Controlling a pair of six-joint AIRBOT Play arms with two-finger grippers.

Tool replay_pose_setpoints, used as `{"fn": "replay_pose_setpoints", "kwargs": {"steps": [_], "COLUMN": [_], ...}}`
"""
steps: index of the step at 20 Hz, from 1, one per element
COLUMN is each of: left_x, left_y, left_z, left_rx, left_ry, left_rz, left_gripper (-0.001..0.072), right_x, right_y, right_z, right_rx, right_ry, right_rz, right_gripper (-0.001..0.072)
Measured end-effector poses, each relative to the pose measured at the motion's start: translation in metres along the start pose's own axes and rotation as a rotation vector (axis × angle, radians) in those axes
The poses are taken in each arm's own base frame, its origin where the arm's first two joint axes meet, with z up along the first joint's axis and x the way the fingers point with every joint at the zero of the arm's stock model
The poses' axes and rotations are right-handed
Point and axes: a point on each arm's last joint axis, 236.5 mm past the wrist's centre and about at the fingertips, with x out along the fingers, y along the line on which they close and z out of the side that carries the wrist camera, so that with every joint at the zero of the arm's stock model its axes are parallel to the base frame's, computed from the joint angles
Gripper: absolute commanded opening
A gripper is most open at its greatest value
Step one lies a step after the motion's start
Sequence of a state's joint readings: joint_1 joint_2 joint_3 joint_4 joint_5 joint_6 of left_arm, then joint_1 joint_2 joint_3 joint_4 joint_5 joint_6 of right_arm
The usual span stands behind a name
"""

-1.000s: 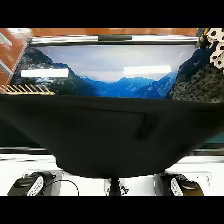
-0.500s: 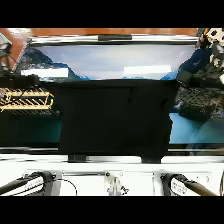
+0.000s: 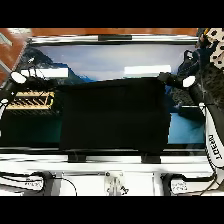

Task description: Fold the shirts.

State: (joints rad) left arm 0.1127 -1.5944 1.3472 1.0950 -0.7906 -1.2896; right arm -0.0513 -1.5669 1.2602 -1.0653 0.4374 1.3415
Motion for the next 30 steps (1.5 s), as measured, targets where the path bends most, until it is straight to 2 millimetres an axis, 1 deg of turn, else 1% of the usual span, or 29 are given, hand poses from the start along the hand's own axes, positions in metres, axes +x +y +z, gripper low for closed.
{"fn": "replay_pose_setpoints", "kwargs": {"steps": [3, 6, 7, 8, 10, 14, 17, 21, 23, 25, 26, 30], "left_x": [0.014, 0.015, 0.014, 0.012, 0.007, 0.001, 0.003, 0.012, 0.013, 0.012, 0.01, 0.003], "left_y": [-0.002, -0.011, -0.017, -0.022, -0.03, -0.038, -0.037, -0.034, -0.033, -0.032, -0.03, -0.02], "left_z": [-0.001, 0.001, -0.002, -0.008, -0.024, -0.067, -0.088, -0.108, -0.114, -0.118, -0.118, -0.108], "left_rx": [0.001, 0.032, 0.059, 0.083, 0.106, 0.074, 0.028, -0.043, -0.067, -0.078, -0.085, -0.112], "left_ry": [-0.007, 0.004, 0.031, 0.065, 0.149, 0.342, 0.435, 0.518, 0.545, 0.567, 0.571, 0.556], "left_rz": [0.0, -0.018, -0.032, -0.046, -0.075, -0.114, -0.12, -0.115, -0.113, -0.114, -0.115, -0.112], "left_gripper": [0.0038, 0.0037, 0.0037, 0.0037, 0.0037, 0.0037, 0.0037, 0.0037, 0.0038, 0.0038, 0.0038, 0.0037], "right_x": [0.01, 0.009, 0.005, 0.001, -0.007, -0.029, -0.042, -0.047, -0.046, -0.045, -0.045, -0.045], "right_y": [-0.002, -0.004, -0.005, -0.007, -0.012, -0.025, -0.033, -0.037, -0.042, -0.043, -0.045, -0.059], "right_z": [-0.01, -0.023, -0.027, -0.031, -0.051, -0.102, -0.13, -0.157, -0.166, -0.17, -0.168, -0.15], "right_rx": [-0.015, 0.01, 0.031, 0.048, 0.086, 0.112, 0.128, 0.162, 0.179, 0.19, 0.192, 0.229], "right_ry": [0.019, 0.077, 0.101, 0.13, 0.228, 0.463, 0.589, 0.697, 0.73, 0.738, 0.735, 0.663], "right_rz": [-0.008, -0.002, 0.0, 0.002, 0.008, -0.039, -0.09, -0.13, -0.151, -0.159, -0.164, -0.184], "right_gripper": [0.006, 0.006, 0.006, 0.006, 0.0061, 0.006, 0.006, 0.006, 0.006, 0.006, 0.006, 0.006]}}
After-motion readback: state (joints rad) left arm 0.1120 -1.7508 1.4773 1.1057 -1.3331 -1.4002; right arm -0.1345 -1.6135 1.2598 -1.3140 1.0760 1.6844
